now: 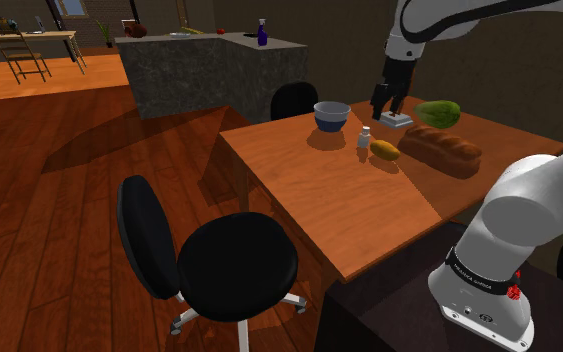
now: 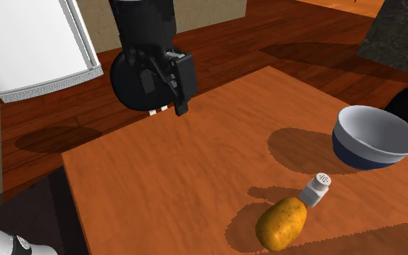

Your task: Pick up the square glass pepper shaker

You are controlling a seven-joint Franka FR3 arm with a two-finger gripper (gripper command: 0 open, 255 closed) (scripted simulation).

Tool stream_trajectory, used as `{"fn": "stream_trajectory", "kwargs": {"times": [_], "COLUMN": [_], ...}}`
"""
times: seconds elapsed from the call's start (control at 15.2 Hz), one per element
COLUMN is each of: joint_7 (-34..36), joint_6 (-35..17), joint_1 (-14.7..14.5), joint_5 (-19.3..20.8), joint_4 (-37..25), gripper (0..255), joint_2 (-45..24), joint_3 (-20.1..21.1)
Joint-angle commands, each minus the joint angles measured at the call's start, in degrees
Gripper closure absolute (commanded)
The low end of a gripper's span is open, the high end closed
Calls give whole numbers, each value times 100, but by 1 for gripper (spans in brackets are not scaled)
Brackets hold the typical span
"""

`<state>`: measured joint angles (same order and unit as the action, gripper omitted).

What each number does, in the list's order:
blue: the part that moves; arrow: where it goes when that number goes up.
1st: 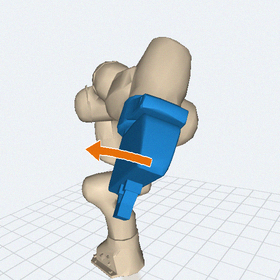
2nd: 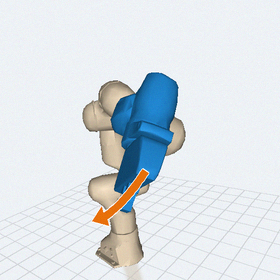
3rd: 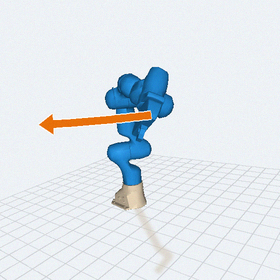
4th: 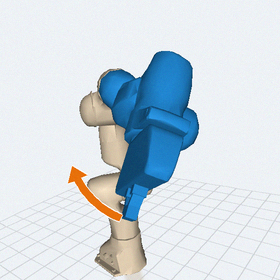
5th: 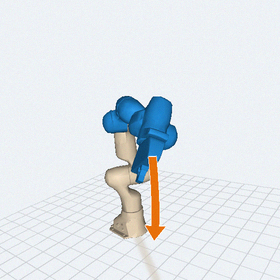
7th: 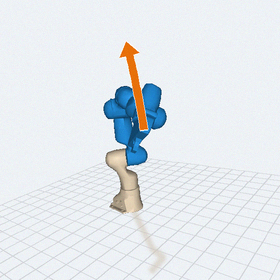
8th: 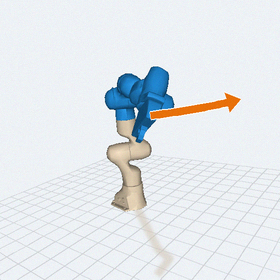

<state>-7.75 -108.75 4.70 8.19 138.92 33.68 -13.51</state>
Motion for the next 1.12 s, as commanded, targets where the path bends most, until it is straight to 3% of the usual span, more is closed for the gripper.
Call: {"fn": "stream_trajectory", "kwargs": {"times": [0.0, 0.53, 0.79, 1.06], "joint_7": [-171, -903, -1429, -2085], "joint_6": [-376, -1695, -2227, -2615], "joint_1": [48, 80, 58, 111], "joint_5": [37, -240, -704, -1425], "joint_4": [-34, -428, -807, -1312], "gripper": [0, 0, 0, 0], "joint_2": [-314, -1745, -2582, -3488], "joint_3": [-215, -996, -1353, -1598]}}
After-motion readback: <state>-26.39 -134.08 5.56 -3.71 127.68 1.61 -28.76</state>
